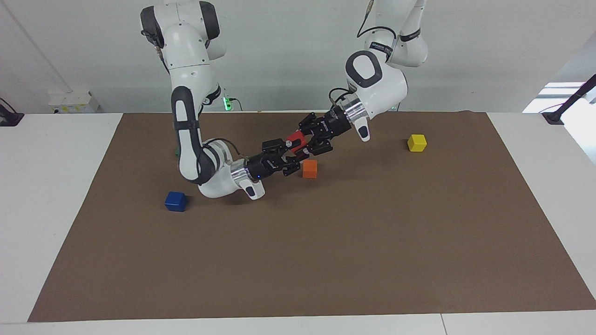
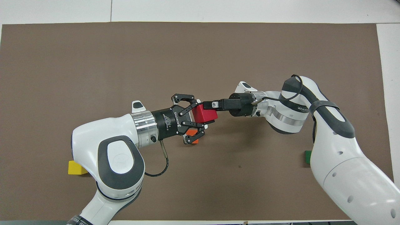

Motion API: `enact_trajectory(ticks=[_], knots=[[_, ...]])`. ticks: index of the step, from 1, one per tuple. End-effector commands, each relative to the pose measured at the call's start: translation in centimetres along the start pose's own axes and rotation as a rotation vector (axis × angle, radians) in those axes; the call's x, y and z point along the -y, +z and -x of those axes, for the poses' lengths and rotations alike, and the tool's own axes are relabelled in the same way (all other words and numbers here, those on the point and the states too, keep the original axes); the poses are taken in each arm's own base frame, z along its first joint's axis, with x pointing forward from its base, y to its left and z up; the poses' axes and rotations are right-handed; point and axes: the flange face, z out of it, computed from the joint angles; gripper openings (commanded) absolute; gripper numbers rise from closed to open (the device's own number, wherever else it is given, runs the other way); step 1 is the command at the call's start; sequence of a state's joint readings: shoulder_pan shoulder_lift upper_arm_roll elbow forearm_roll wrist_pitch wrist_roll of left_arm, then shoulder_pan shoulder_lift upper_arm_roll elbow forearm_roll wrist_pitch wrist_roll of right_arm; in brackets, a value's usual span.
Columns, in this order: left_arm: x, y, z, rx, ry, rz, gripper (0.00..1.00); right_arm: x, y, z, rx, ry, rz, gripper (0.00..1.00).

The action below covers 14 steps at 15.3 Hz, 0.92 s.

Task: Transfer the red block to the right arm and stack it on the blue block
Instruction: 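Hold the red cube with both grippers, then open the left gripper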

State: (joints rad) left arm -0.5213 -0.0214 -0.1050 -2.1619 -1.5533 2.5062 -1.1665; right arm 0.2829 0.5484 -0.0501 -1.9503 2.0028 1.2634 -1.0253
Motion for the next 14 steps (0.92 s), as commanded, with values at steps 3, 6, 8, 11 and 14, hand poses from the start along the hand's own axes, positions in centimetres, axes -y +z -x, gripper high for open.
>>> enact_trajectory(ticks=[3,6,8,11,14], knots=[[0.5,0.0,0.4,0.011,0.007,0.013,0.0,-0.9,0.1,-0.5,-0.034,-0.031,0.053,0.0],[0.5,0.0,0.5,0.013,0.009,0.014,0.0,-0.8,0.2,-0.6,-0.034,-0.033,0.055,0.0],[0.4,-0.2,0.6,0.015,0.007,0.015,0.0,-0.8,0.1,-0.6,-0.036,-0.031,0.055,0.0],[0.0,-0.7,1.1,0.025,0.009,0.026,0.15,-0.8,0.1,-0.6,-0.036,-0.031,0.055,0.0],[-0.4,-1.3,1.7,0.033,0.013,0.041,1.0,-0.8,0.1,-0.6,-0.036,-0.034,0.055,0.0]])
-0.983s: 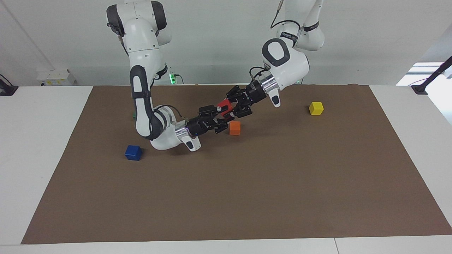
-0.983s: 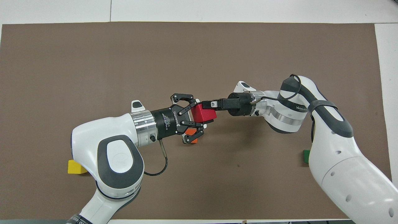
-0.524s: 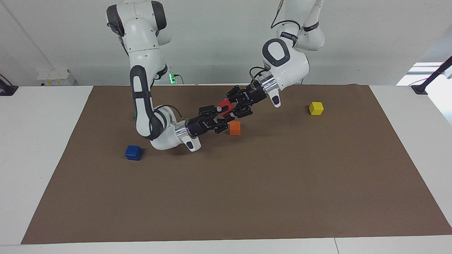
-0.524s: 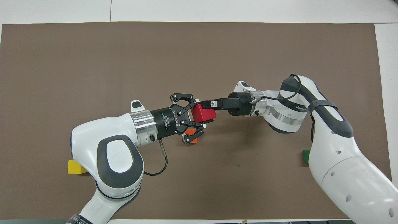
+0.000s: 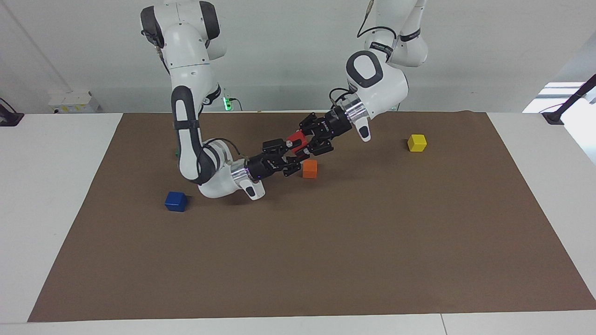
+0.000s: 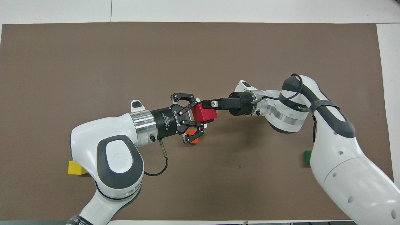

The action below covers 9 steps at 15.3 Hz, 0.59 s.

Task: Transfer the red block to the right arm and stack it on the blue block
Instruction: 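Hold the red cube with both grippers, then open the left gripper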

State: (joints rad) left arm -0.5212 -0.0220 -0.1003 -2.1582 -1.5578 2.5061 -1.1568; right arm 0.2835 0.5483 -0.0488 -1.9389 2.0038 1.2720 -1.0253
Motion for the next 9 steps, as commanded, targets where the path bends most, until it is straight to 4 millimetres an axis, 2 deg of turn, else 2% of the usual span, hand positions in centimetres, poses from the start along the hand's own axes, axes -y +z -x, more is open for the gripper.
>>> enact_trajectory(ticks=[1,5,9], knots=[[-0.3,-1.2,1.5,0.027,0.005,0.037,1.0,-1.0,-0.2,-0.3,-0.037,-0.025,0.052,0.0],[-1.4,-2.2,0.8,0.027,-0.012,0.059,1.0,-1.0,-0.2,-0.3,-0.038,-0.023,0.053,0.0],[-3.5,-5.0,-0.7,0.052,-0.044,0.059,1.0,-0.8,-0.1,-0.4,-0.043,-0.02,0.067,0.0]])
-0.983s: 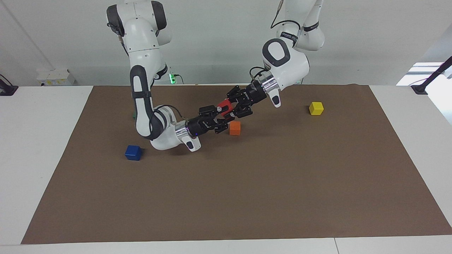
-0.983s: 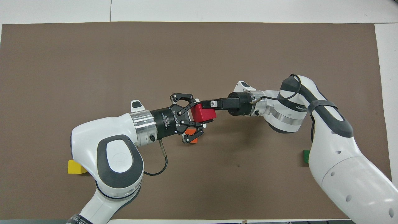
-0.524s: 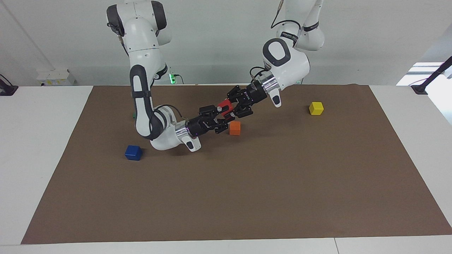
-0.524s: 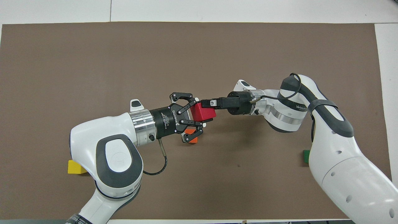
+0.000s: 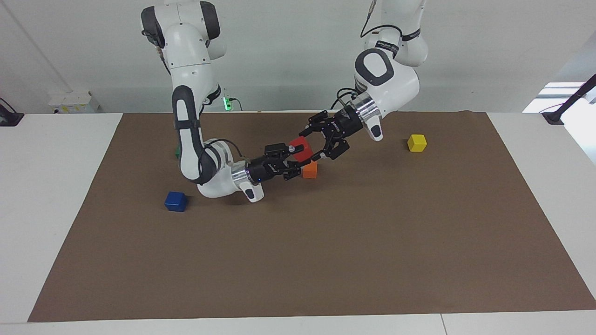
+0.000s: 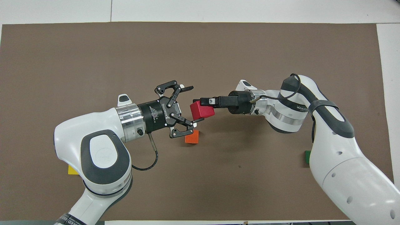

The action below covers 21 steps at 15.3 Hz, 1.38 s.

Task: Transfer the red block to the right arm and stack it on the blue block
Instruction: 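Carry the red cube with the right gripper toward the blue cube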

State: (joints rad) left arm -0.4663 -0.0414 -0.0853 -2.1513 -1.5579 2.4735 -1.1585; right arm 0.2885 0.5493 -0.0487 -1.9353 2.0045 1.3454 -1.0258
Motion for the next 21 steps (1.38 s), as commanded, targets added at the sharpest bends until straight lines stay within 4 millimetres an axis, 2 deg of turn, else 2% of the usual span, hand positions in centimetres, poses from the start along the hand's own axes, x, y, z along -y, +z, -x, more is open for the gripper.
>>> enact_trajectory(ticks=[1,5,8,10,13,17,21], knots=[[-1.9,-3.2,-1.2,0.031,-0.039,0.022,1.0,0.2,0.2,-0.2,-0.013,-0.016,0.008,0.0],[-4.7,-7.3,-3.2,-0.003,0.014,-0.024,1.0,1.3,0.0,-0.8,-0.03,-0.002,0.055,0.0],[-6.2,-11.6,-5.8,-0.043,0.039,-0.1,1.0,4.0,0.3,-1.8,-0.052,0.026,0.13,0.0],[-6.9,-14.9,-7.8,-0.142,0.102,-0.203,1.0,5.8,0.4,-2.7,-0.072,0.063,0.181,0.0],[-8.0,-18.7,-9.4,-0.264,0.152,-0.303,1.0,10.4,-0.6,-4.7,-0.063,0.124,0.303,0.0],[-9.8,-21.6,-9.8,-0.512,0.285,-0.39,1.0,18.0,-2.3,-6.2,-0.059,0.204,0.541,0.0],[-10.7,-23.7,-10.4,-0.654,0.538,-0.52,1.0,26.0,-4.7,-7.4,-0.065,0.236,0.827,0.0]])
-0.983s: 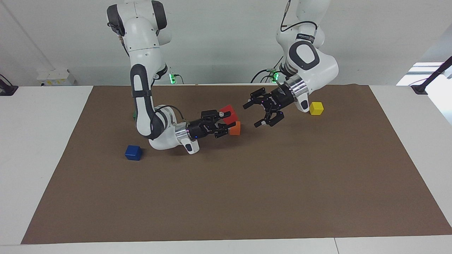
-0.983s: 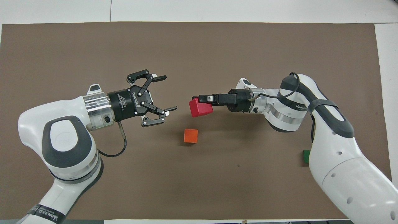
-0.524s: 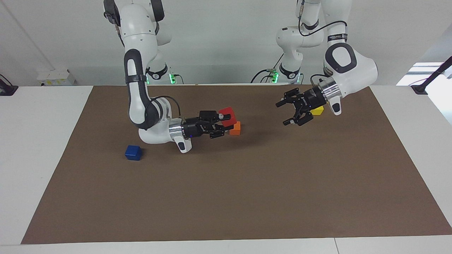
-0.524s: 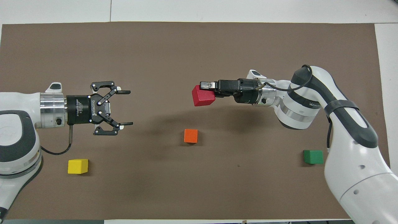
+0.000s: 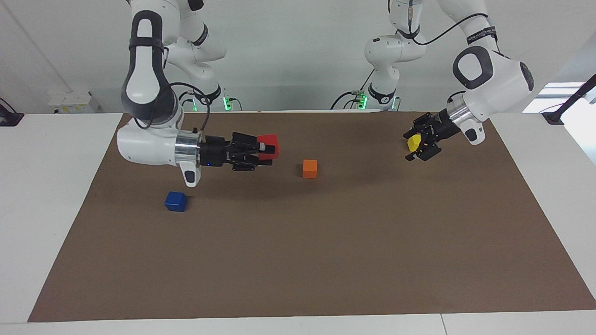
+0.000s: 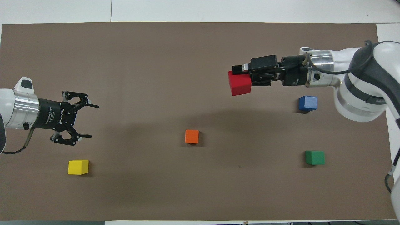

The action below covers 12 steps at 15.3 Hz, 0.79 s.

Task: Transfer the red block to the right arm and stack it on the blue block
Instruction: 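Carry the red cube with the right gripper toward the blue cube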

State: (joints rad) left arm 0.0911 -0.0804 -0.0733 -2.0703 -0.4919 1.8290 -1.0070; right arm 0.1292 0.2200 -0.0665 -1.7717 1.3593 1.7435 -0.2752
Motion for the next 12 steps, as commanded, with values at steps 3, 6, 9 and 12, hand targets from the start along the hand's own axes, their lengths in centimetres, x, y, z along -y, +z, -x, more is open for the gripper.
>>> enact_trajectory(ticks=[3,6,9,12], knots=[[-0.2,-2.0,-1.6,-0.132,0.416,-0.105,1.0,3.2,-7.3,-0.1,-0.041,-0.007,0.348,0.0],[0.1,-3.9,-3.2,-0.162,0.578,-0.102,1.0,3.4,-10.6,-0.1,-0.061,-0.039,0.628,0.0],[-0.7,-6.5,-3.1,-0.286,0.68,-0.199,1.0,3.4,-12.8,-0.3,-0.076,-0.088,0.915,0.0],[-0.6,-7.2,-3.3,-0.321,0.832,-0.279,1.0,2.6,-13.6,-0.6,-0.099,-0.086,1.131,0.0]])
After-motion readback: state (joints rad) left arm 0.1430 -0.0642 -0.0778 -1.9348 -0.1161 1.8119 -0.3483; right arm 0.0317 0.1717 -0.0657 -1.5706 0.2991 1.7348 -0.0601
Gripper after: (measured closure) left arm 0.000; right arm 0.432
